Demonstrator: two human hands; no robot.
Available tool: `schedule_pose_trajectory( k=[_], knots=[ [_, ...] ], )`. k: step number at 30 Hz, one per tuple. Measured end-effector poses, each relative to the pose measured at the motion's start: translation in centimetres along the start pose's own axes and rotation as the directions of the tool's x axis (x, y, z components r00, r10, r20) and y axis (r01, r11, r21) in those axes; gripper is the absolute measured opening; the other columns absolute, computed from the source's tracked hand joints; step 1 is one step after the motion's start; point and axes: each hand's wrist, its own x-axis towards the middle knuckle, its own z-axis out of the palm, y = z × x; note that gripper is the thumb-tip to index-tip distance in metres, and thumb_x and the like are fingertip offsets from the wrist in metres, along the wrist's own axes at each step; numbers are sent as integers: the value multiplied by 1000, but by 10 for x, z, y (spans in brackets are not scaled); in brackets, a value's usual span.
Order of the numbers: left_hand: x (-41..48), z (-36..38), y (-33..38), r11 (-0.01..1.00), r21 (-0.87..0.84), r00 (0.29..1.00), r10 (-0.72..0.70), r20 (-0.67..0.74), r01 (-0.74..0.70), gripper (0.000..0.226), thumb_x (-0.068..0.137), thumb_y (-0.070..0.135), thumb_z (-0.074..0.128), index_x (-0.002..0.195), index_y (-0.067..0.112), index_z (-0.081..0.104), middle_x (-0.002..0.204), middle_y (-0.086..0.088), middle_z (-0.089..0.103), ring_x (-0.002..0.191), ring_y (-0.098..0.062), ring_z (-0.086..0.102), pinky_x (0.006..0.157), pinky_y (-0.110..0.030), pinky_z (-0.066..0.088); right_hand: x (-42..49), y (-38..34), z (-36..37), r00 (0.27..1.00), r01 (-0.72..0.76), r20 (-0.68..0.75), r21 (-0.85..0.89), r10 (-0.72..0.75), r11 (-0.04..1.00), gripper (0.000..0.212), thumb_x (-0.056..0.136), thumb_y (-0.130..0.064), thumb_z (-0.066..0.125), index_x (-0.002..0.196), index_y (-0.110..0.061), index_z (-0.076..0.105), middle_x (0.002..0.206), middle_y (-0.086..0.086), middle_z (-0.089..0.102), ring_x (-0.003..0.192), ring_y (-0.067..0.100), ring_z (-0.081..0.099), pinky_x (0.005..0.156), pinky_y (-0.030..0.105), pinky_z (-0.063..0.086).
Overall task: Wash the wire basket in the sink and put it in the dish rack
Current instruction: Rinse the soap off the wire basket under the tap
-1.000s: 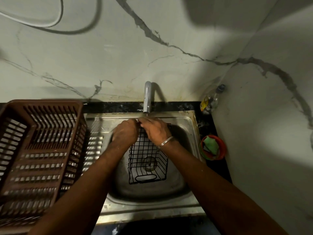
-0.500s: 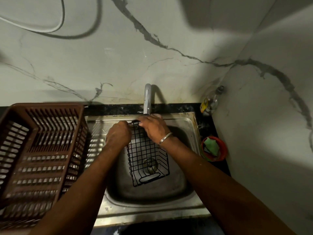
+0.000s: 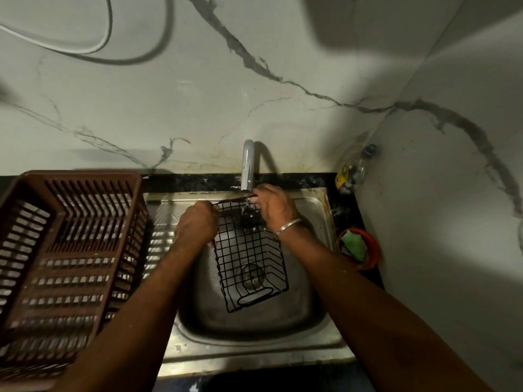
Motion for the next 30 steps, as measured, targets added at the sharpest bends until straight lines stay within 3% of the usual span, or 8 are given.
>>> schedule_pose_trajectory(
  k=[2,6,8,10,14,18,23,30],
  knots=[
    [0,-1,-2,1000,-25,1000,-13,-4,13,31,110,37,53,94,14,66,83,-6,69,79,-25,69,77,-38,56,-3,2,0,995,-101,-17,18,102,995,38,95,-3,62,128,-22,67,119,2,64,98,21,66,80,33,59],
    [0,2,-12,994,-98,996,-49,75,56,25,107,32,58,119,13,70,101,-14,76,89,-34,75,86,-48,64,-6,-1,0,998,-52,41,15,51,999,48,91,5,61,128,-24,67,120,-1,65,101,21,67,84,35,61],
    [-2,3,-11,998,-43,995,-40,92,44,45,104,36,62,147,22,57,125,-14,72,105,-34,73,94,-47,61,-6,0,1,995,-16,99,58,10,998,51,90,10,60,130,-20,69,127,4,66,109,25,67,93,38,59],
    [-5,5,-3,992,108,991,59,117,-72,51,106,41,59,155,30,48,119,-10,71,103,-28,69,88,-41,58,-6,-5,4,990,49,125,84,-59,995,51,85,14,62,127,-14,71,125,9,68,110,30,67,95,44,58],
    [-7,10,-3,953,238,981,165,101,-185,39,108,37,54,148,34,52,101,-5,70,85,-22,65,78,-40,60,-8,-21,9,981,181,59,72,-186,981,48,79,15,64,119,-9,72,113,12,70,100,31,70,85,45,62],
    [-8,8,-10,955,249,985,146,88,-163,35,103,24,59,137,31,59,100,-4,72,84,-25,68,80,-41,61,-12,-31,13,940,340,49,-67,-337,938,42,86,-5,51,123,-10,70,119,10,69,115,32,61,101,49,49],
    [-8,10,-11,963,239,991,117,56,-128,25,103,29,55,127,30,63,103,-4,72,89,-27,71,84,-44,62,-5,-19,23,878,478,56,-35,-476,878,44,86,4,69,128,-9,68,125,9,67,124,30,57,107,47,46],
    [-2,12,-7,959,251,991,128,34,-133,15,103,24,59,115,23,67,97,-3,72,83,-24,69,75,-36,59,2,-38,16,903,408,187,-91,-387,908,47,85,-4,66,131,-14,62,127,6,63,122,29,56,102,50,48]
  ],
)
